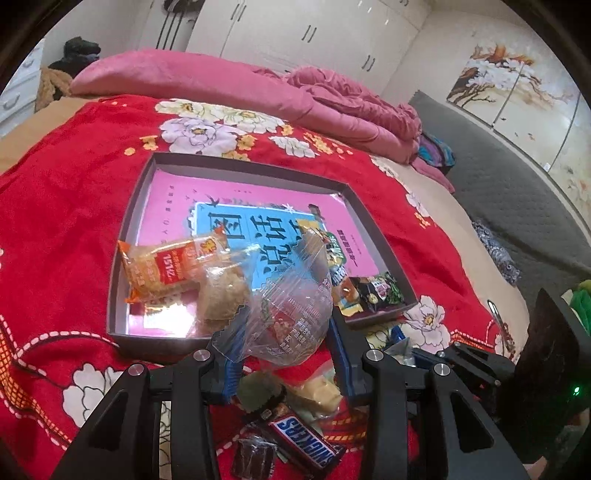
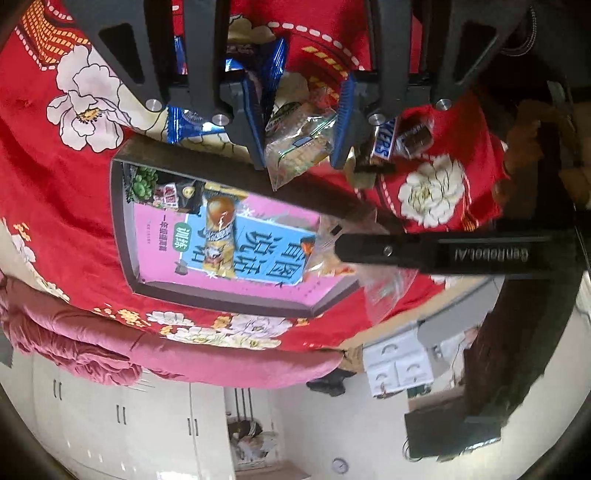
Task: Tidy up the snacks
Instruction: 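Carry the red candy bag into the tray with left gripper while right gripper carries the green-label bag in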
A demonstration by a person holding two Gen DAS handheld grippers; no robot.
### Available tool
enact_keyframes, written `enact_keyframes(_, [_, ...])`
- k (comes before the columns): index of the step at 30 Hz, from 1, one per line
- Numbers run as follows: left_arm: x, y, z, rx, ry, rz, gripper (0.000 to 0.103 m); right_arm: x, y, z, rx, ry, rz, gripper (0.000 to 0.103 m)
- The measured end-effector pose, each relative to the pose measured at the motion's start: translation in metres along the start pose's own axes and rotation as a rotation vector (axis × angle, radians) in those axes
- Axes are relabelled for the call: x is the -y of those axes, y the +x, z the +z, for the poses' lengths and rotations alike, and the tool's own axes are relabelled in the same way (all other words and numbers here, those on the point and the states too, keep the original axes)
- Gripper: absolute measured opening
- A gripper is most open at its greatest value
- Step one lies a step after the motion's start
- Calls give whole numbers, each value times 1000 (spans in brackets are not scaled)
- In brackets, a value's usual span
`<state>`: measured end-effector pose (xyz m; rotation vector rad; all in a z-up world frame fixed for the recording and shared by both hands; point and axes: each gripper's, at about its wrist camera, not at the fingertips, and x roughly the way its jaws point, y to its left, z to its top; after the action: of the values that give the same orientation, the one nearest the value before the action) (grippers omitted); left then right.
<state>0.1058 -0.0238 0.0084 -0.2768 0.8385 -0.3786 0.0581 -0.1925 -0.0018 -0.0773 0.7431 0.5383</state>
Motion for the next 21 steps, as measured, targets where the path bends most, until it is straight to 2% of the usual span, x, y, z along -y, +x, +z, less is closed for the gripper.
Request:
enact_keyframes(5, [-11,-7,5,29,-24,19,42,7,-6,8,37,66,32,35])
enact_keyframes(14, [-32,-17,12,75,-77,61,42,20,-12,22,95,151,33,35])
enact_keyframes(21, [-43,-17,15,78,-107,71,42,26,-12,29,117,193,24,35])
